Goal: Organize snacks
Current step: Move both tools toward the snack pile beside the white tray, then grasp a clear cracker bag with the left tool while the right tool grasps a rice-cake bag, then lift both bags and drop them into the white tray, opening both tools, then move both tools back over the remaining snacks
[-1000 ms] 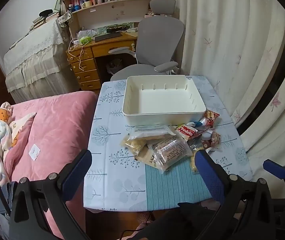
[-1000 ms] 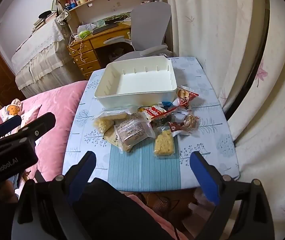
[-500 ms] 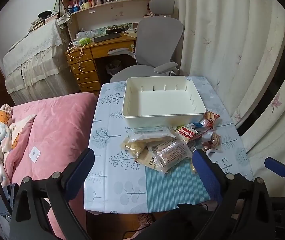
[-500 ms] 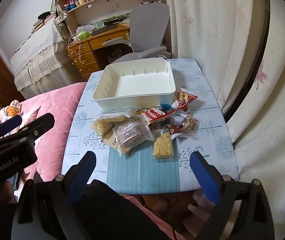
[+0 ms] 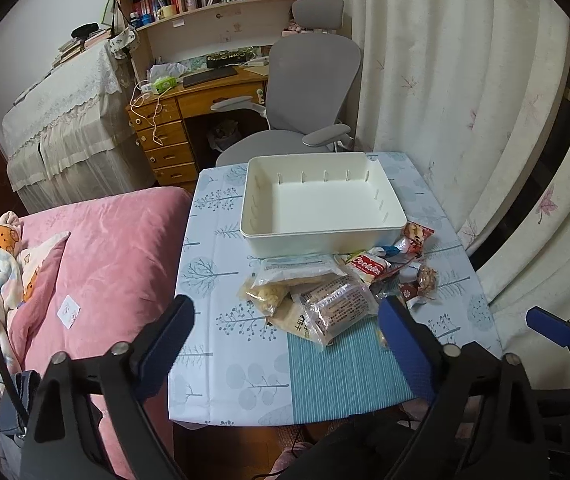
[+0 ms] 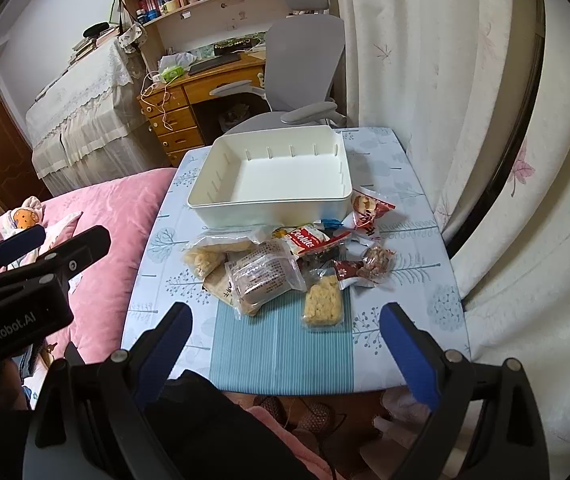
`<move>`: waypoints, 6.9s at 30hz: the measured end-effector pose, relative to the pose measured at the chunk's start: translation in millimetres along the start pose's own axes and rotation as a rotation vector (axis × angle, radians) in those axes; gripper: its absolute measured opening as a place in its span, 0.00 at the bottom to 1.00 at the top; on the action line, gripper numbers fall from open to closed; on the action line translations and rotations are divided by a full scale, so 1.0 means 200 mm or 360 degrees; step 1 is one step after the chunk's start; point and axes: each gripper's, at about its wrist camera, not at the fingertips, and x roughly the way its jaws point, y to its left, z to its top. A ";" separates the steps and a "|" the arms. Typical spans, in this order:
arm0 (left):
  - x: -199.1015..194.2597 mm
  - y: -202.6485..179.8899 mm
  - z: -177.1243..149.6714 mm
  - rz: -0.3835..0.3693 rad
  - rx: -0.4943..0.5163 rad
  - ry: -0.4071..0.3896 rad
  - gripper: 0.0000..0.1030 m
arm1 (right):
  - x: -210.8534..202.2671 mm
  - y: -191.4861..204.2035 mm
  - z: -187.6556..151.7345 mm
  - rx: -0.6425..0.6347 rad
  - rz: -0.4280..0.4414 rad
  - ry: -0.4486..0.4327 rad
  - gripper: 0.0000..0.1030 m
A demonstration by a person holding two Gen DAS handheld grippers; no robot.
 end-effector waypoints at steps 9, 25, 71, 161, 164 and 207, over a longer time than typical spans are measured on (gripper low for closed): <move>0.03 0.05 -0.04 0.0004 -0.0013 0.0072 0.88 | 0.00 0.02 -0.05 0.0028 -0.0007 0.0002 0.93; 0.13 0.22 -0.07 -0.0110 0.0002 0.0136 0.88 | 0.01 0.15 -0.14 0.0084 -0.0099 -0.0063 0.93; 1.40 -0.09 0.02 -0.0235 0.0865 0.0443 0.84 | 1.09 -0.08 -0.17 -0.0098 -0.0311 0.0433 0.92; 1.46 0.17 0.99 -0.0319 -0.0055 0.0314 0.42 | 1.05 -0.07 0.95 -0.0101 -0.0118 -0.0239 0.75; 1.44 0.16 0.98 -0.0324 -0.0065 0.0333 0.42 | 1.05 -0.08 0.94 -0.0095 -0.0125 -0.0212 0.75; 0.69 0.25 -0.17 -0.0407 -0.0060 0.0433 0.68 | 0.44 -0.03 -0.14 0.0274 -0.0052 0.0039 0.75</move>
